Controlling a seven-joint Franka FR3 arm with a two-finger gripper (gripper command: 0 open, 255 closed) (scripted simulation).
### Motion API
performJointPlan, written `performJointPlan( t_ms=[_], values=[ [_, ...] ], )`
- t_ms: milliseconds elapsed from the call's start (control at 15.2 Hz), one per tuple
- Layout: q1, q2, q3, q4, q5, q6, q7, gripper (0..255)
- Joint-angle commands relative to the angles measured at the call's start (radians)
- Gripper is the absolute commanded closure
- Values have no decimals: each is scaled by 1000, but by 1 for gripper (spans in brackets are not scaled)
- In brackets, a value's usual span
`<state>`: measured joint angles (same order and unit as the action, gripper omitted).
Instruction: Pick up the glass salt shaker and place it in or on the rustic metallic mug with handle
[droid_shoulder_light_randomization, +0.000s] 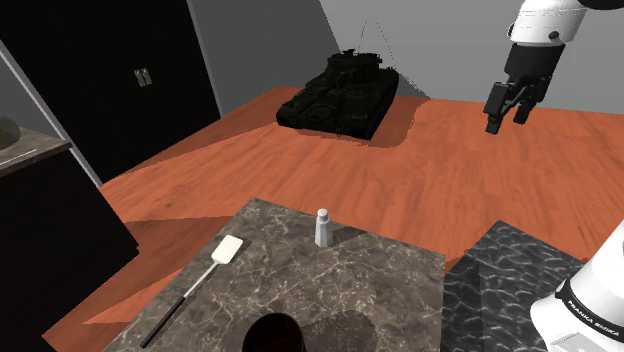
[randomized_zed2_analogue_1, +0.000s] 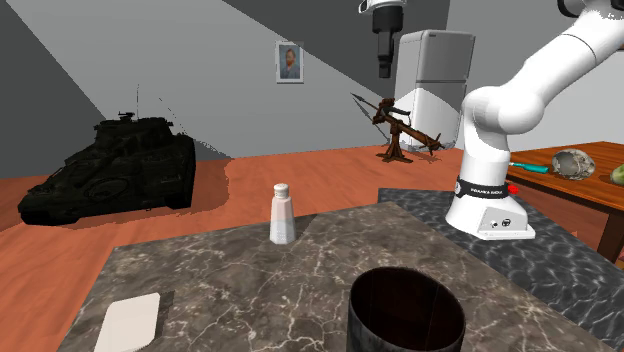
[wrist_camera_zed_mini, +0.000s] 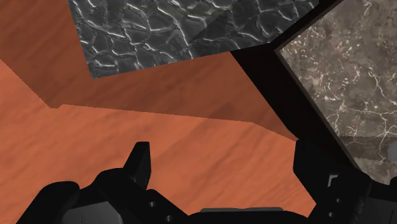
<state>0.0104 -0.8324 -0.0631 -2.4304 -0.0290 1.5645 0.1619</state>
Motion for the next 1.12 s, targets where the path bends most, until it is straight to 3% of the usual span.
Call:
performJointPlan(
  t_ms=[0, 528, 1056],
  values=[
    [0, 0, 0, 0, 0, 0, 0, 0],
    [73, 240, 100, 54, 80, 147, 74, 0],
    [131, 511, 192, 180, 122, 258, 140, 0]
  ],
)
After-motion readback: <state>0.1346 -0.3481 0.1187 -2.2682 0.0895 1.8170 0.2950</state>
